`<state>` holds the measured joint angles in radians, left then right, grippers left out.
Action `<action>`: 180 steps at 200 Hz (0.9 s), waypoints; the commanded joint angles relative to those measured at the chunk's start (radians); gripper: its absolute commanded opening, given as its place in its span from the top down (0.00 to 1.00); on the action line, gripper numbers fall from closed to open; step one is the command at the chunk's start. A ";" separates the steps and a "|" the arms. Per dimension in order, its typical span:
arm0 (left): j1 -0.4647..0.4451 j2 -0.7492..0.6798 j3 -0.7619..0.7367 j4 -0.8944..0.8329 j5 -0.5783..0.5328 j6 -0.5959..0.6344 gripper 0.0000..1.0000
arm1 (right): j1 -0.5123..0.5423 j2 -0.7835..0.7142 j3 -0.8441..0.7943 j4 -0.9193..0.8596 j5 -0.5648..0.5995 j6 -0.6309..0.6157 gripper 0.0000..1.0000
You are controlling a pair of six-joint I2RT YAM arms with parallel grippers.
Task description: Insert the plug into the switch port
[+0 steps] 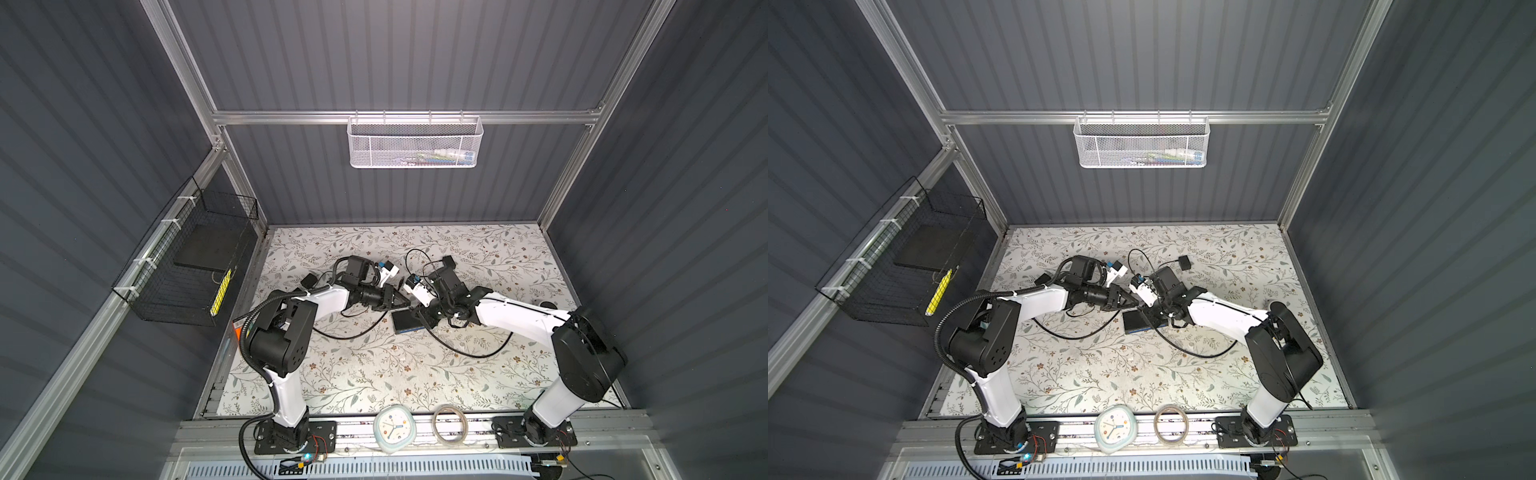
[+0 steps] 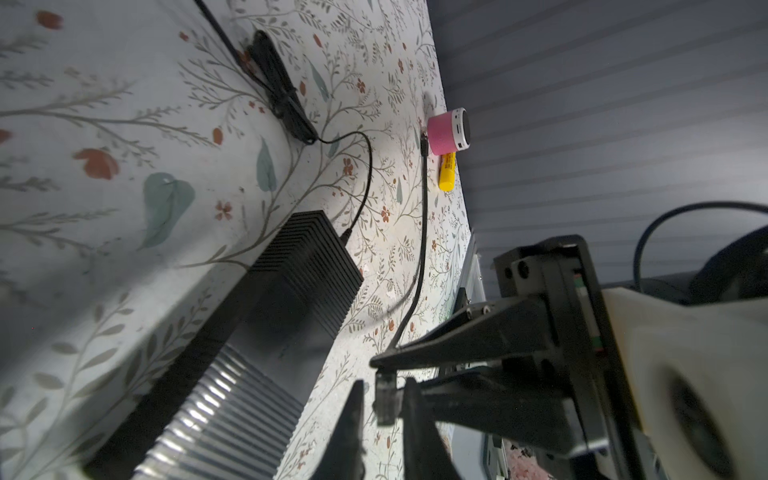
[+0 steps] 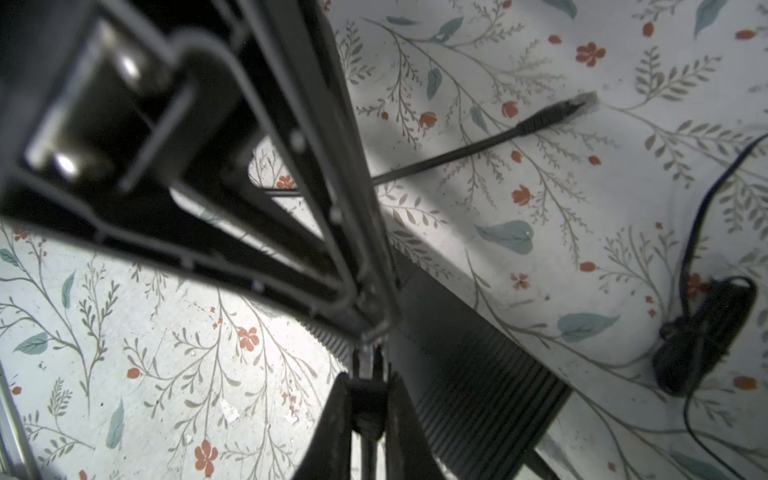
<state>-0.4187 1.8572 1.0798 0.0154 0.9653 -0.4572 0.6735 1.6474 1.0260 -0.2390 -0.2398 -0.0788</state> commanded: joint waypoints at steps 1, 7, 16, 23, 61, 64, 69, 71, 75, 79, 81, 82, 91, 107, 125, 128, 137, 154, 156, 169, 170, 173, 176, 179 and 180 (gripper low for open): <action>0.029 0.010 0.077 -0.069 -0.056 0.022 0.77 | -0.003 -0.025 -0.017 -0.112 0.010 0.009 1.00; 0.028 0.023 0.102 -0.108 -0.084 0.043 0.77 | -0.001 -0.026 -0.021 -0.128 0.011 0.012 1.00; 0.027 0.043 0.142 -0.153 -0.117 0.065 0.77 | 0.003 -0.026 -0.028 -0.144 0.014 0.015 1.00; 0.026 0.059 0.164 -0.182 -0.145 0.075 0.76 | 0.006 -0.024 -0.030 -0.181 0.015 0.019 1.00; -0.006 0.141 0.273 -0.298 -0.280 0.131 0.76 | 0.037 -0.018 -0.042 -0.248 0.007 0.040 1.00; -0.010 0.149 0.280 -0.305 -0.287 0.132 0.76 | 0.039 -0.017 -0.039 -0.253 0.004 0.041 1.00; -0.017 0.159 0.288 -0.311 -0.292 0.136 0.76 | 0.044 -0.017 -0.037 -0.259 0.005 0.042 1.00; -0.020 0.163 0.291 -0.310 -0.294 0.137 0.76 | 0.045 -0.017 -0.036 -0.262 0.007 0.042 1.00; -0.024 0.171 0.294 -0.311 -0.296 0.138 0.76 | 0.047 -0.017 -0.036 -0.264 0.011 0.045 1.00; -0.028 0.179 0.296 -0.312 -0.299 0.137 0.76 | 0.048 -0.017 -0.036 -0.268 0.016 0.046 1.00; -0.029 0.182 0.296 -0.312 -0.302 0.137 0.76 | 0.048 -0.017 -0.035 -0.269 0.018 0.048 1.00; -0.031 0.182 0.296 -0.311 -0.302 0.137 0.76 | 0.049 -0.016 -0.036 -0.269 0.019 0.048 1.00; -0.037 0.193 0.300 -0.311 -0.305 0.137 0.76 | 0.047 -0.009 -0.030 -0.282 0.033 0.053 1.00; -0.045 0.204 0.302 -0.315 -0.308 0.144 0.75 | 0.050 0.015 -0.006 -0.317 0.035 0.064 1.00; -0.052 0.211 0.310 -0.334 -0.311 0.161 0.73 | 0.055 0.041 0.009 -0.329 0.042 0.080 1.00; -0.054 0.212 0.312 -0.335 -0.309 0.165 0.73 | 0.057 0.045 0.012 -0.327 0.044 0.082 1.00; -0.055 0.213 0.310 -0.336 -0.306 0.169 0.73 | 0.057 0.060 0.019 -0.328 0.052 0.089 1.00; -0.058 0.216 0.313 -0.344 -0.297 0.179 0.71 | 0.057 0.090 0.040 -0.337 0.069 0.098 1.00; -0.058 0.218 0.313 -0.346 -0.297 0.181 0.71 | 0.057 0.093 0.042 -0.337 0.070 0.100 1.00; -0.061 0.220 0.312 -0.351 -0.294 0.190 0.71 | 0.058 0.112 0.055 -0.335 0.068 0.107 1.00; -0.061 0.220 0.312 -0.351 -0.294 0.191 0.71 | 0.058 0.113 0.056 -0.334 0.068 0.107 1.00; -0.061 0.220 0.312 -0.351 -0.294 0.191 0.71 | 0.058 0.116 0.059 -0.332 0.069 0.109 1.00; -0.061 0.221 0.312 -0.351 -0.292 0.192 0.71 | 0.058 0.120 0.061 -0.332 0.069 0.110 1.00; -0.061 0.221 0.312 -0.352 -0.292 0.194 0.71 | 0.058 0.124 0.064 -0.330 0.072 0.113 1.00; -0.061 0.221 0.313 -0.353 -0.291 0.195 0.71 | 0.058 0.126 0.065 -0.330 0.073 0.113 1.00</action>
<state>-0.4774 2.0632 1.3636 -0.3016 0.6716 -0.3050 0.7265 1.7435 1.0534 -0.5472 -0.1890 0.0040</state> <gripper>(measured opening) 0.292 0.133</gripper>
